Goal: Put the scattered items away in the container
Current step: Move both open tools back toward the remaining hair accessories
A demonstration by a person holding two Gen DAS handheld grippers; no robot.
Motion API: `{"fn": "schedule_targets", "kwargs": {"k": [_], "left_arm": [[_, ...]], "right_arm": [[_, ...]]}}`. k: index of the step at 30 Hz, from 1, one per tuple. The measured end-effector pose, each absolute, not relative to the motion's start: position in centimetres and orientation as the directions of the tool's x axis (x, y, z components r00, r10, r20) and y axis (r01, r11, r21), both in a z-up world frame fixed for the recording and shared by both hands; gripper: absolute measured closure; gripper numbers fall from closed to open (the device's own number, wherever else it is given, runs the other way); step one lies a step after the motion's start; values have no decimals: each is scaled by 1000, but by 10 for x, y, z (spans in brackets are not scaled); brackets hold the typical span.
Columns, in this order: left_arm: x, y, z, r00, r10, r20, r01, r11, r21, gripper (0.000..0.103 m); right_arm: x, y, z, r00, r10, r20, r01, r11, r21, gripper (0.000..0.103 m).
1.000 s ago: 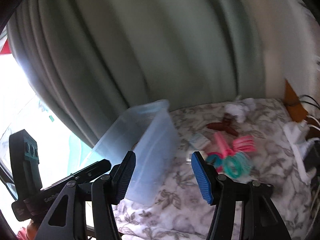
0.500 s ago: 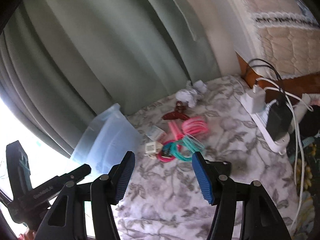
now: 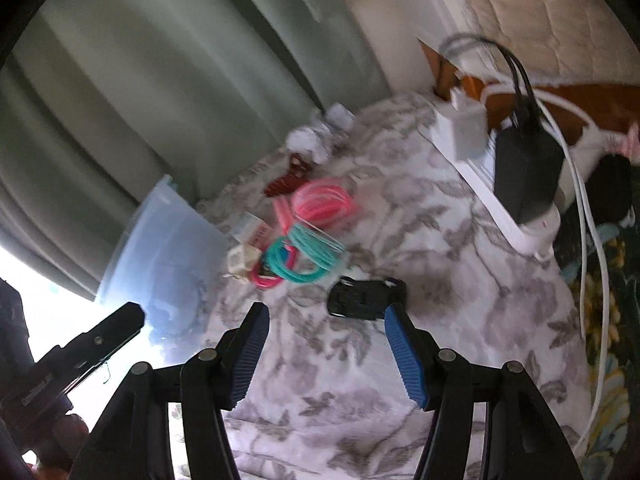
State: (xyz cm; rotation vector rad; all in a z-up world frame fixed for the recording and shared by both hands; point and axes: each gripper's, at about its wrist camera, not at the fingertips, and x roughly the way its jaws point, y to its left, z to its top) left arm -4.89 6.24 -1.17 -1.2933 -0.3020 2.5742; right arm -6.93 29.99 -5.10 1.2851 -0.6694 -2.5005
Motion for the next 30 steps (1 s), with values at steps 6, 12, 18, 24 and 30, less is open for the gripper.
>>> {"fn": "schedule_targets", "kwargs": {"k": [6, 12, 18, 24, 30], "left_arm": [[-59, 63, -32, -539, 360, -762, -104, -926, -364, 43], [-72, 72, -51, -489, 356, -796, -110, -931, -348, 43], [-96, 76, -67, -459, 335, -823, -102, -940, -326, 43], [-129, 81, -84, -417, 343, -842, -91, -937, -337, 43], [-155, 95, -101, -367, 391, -844, -105, -919, -380, 44]], "right_arm": [[-77, 300, -72, -535, -397, -746, -11, -879, 476, 38], [-88, 298, -94, -491, -402, -773, -26, -880, 474, 32], [-96, 293, -106, -465, -402, -789, -19, -886, 463, 26], [-103, 286, -107, -463, -387, -798, 2, -900, 435, 25], [-109, 285, -107, -466, -369, -804, 16, -912, 409, 25]]}}
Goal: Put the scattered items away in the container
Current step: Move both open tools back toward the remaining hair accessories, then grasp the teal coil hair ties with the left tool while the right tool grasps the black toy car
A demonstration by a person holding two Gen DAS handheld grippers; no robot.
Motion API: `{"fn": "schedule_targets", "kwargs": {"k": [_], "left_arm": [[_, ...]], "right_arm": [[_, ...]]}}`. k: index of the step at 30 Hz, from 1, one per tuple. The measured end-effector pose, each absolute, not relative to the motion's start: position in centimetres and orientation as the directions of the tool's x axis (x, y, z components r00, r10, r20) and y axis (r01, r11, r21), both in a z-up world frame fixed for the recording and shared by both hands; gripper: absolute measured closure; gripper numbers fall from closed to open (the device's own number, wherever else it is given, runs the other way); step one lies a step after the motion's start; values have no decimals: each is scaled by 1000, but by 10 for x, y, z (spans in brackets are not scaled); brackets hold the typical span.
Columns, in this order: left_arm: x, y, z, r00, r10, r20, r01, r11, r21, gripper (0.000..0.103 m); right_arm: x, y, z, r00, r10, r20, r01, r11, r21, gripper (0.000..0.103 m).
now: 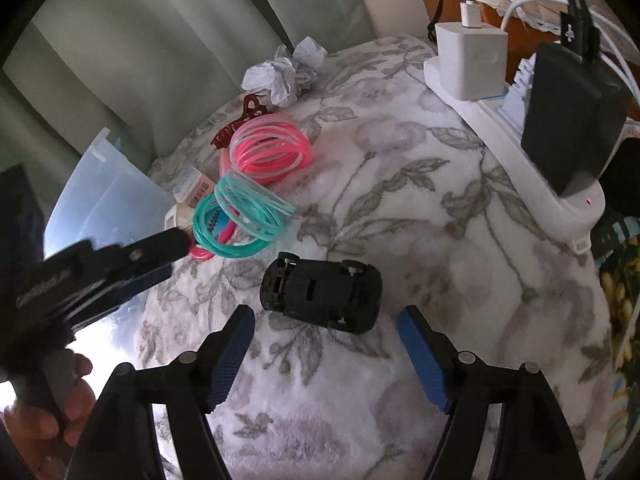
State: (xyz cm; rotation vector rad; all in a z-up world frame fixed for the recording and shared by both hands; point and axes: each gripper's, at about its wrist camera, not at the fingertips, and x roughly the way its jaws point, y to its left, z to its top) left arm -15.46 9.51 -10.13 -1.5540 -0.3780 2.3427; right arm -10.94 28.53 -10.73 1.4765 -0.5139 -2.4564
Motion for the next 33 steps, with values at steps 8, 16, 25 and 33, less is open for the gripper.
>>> {"fn": "schedule_targets", "kwargs": {"k": [8, 16, 25, 33], "left_arm": [[-174, 101, -119, -329, 436, -837, -94, -898, -431, 89], [-171, 84, -101, -398, 450, -800, -116, -889, -443, 93], [-169, 72, -100, -399, 459, -794, -111, -883, -455, 94], [-163, 71, -96, -392, 461, -796, -109, -882, -458, 94]], "right_arm": [[-116, 282, -111, -469, -358, -807, 52, -924, 379, 23], [-123, 263, -116, -485, -282, -828, 85, -957, 276, 18], [-125, 248, -119, -499, -174, -849, 70, -984, 161, 18], [-126, 252, -118, -497, -147, -855, 28, -988, 153, 26]]}}
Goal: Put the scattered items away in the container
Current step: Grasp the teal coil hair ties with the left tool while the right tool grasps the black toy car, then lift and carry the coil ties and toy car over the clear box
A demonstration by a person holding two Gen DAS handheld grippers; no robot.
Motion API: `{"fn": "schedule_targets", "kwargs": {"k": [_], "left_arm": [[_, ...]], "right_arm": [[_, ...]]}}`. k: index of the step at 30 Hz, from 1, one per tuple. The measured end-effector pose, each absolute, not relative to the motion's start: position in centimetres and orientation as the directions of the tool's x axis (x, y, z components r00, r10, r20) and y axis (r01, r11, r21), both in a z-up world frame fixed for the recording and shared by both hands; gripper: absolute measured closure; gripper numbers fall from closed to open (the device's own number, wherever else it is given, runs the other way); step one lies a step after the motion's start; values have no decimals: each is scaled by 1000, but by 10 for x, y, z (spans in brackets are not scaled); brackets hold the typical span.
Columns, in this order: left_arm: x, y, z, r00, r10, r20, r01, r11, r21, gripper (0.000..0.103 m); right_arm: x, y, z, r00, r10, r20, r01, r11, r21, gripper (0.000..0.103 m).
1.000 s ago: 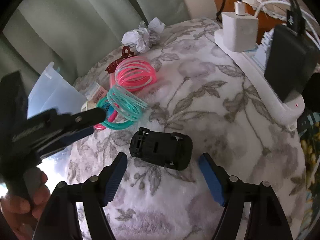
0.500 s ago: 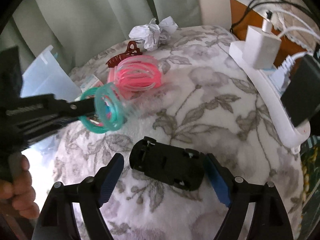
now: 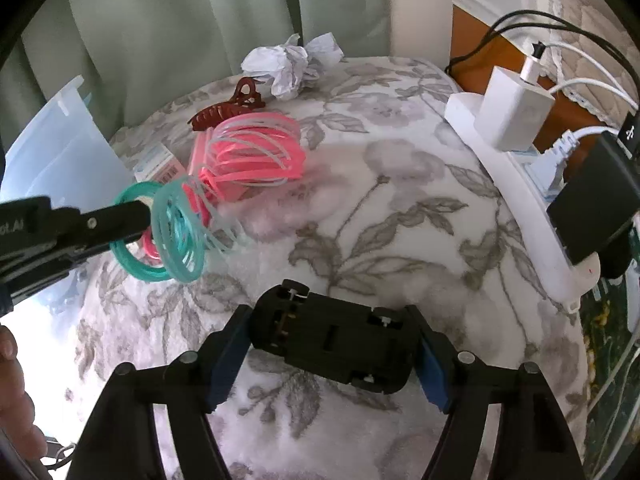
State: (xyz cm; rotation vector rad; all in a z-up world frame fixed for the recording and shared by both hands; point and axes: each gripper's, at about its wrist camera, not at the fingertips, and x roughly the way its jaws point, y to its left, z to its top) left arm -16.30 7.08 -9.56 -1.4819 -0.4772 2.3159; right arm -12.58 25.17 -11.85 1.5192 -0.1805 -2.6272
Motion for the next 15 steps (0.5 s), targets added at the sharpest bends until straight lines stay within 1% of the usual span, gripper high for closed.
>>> {"fn": "schedule_targets", "kwargs": {"k": [10, 15], "left_arm": [[-147, 71, -77, -424, 451, -785, -128, -888, -441, 94], [-139, 71, -64, -450, 441, -777, -138, -894, -427, 97]], "right_arm": [[-113, 267, -106, -538, -167, -826, -20, -977, 211, 26], [-105, 268, -92, -573, -172, -801, -16, -975, 221, 26]]}}
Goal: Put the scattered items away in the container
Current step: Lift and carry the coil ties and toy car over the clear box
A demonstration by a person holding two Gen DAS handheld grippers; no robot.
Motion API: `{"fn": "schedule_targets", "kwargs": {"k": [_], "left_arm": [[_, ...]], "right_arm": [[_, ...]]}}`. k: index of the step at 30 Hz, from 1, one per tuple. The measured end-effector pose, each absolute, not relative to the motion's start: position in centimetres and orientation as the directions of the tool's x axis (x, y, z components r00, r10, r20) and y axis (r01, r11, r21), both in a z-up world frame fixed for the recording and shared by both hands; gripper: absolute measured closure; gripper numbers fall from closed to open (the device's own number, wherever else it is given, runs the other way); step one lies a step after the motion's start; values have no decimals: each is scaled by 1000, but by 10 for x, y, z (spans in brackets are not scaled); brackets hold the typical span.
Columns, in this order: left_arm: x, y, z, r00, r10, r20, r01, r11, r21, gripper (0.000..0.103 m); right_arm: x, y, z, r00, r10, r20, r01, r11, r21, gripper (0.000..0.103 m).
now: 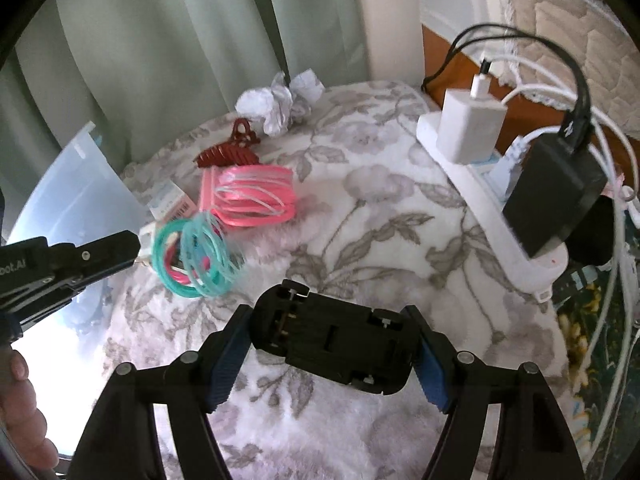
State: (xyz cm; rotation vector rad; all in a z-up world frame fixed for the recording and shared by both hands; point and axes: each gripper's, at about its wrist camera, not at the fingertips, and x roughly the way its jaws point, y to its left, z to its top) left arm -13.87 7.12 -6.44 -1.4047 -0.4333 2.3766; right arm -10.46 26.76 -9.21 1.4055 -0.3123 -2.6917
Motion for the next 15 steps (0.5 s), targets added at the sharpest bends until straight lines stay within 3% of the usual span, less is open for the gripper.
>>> {"fn": "schedule_targets", "kwargs": {"k": [5, 9, 15], "left_arm": [[-132, 72, -54, -468, 431, -771, -147, -899, -413, 97], [-133, 81, -54, -455, 422, -784, -159, -905, -394, 90], [-137, 109, -58, -428, 426, -797, -206, -905, -372, 66]], "right_arm": [[-92, 267, -80, -604, -180, -776, -9, -973, 232, 26], [-87, 269, -77, -611, -184, -770, -17, -970, 244, 26], [-84, 278, -77, -615, -205, -761, -24, -960, 279, 26]]}}
